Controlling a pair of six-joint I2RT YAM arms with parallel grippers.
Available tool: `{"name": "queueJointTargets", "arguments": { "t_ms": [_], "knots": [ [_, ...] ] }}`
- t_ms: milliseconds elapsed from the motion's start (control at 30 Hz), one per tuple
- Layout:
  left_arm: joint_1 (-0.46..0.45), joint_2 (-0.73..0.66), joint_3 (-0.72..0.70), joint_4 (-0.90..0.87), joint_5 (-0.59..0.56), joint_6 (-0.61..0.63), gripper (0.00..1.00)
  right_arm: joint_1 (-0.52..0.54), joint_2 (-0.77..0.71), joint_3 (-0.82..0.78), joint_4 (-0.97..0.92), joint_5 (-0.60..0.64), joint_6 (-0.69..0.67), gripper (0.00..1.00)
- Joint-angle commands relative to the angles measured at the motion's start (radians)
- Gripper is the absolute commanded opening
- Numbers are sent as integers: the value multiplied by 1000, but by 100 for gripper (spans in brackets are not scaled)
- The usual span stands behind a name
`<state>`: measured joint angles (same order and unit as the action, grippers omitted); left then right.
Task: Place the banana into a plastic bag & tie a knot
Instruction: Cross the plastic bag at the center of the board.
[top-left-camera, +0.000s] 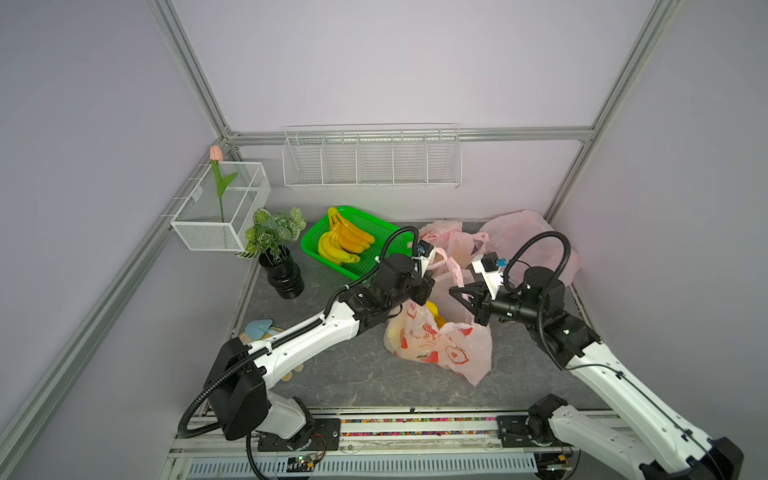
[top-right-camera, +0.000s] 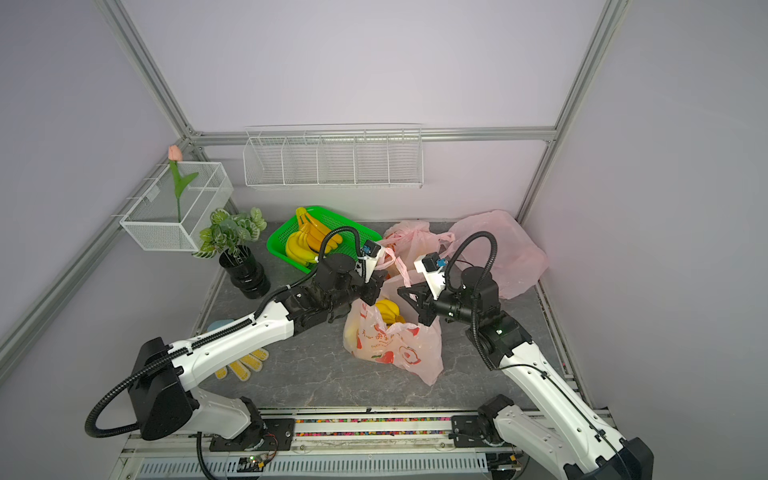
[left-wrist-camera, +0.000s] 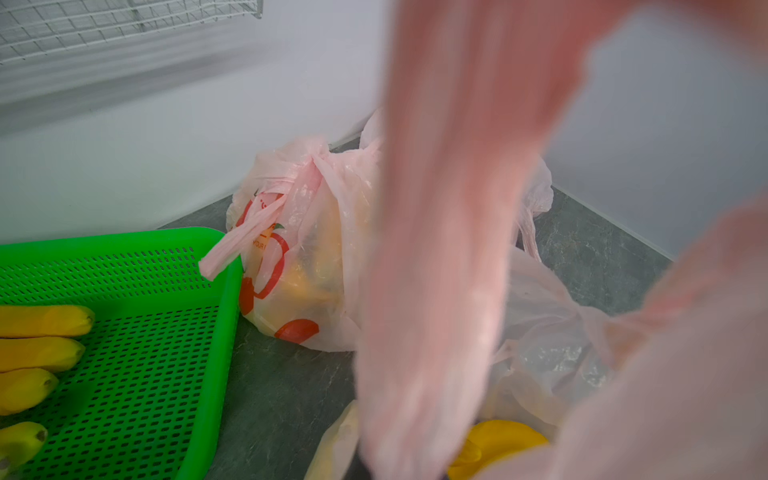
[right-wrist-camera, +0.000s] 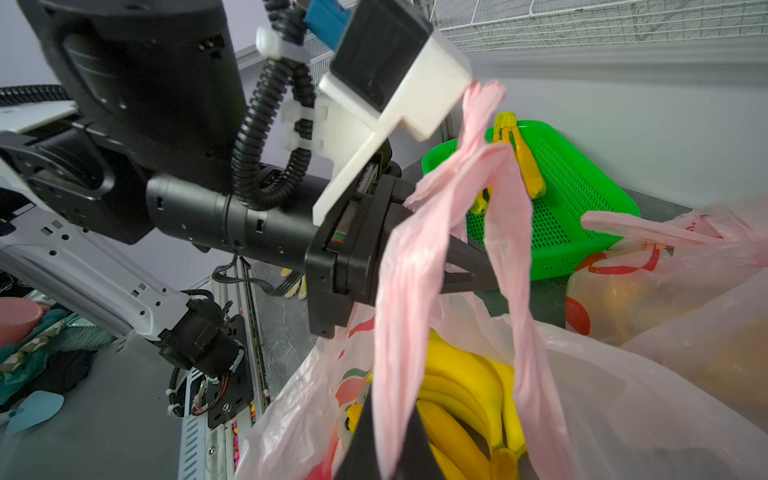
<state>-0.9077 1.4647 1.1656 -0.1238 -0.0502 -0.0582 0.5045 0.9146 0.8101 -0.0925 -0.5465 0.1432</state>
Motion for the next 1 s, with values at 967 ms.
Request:
{"name": "queueJointTargets", "arguments": {
  "t_ms": [967],
  "knots": [
    [1, -84, -118, 51, 550, 143, 24, 114, 137, 63, -59, 118, -82, 7]
  ]
}}
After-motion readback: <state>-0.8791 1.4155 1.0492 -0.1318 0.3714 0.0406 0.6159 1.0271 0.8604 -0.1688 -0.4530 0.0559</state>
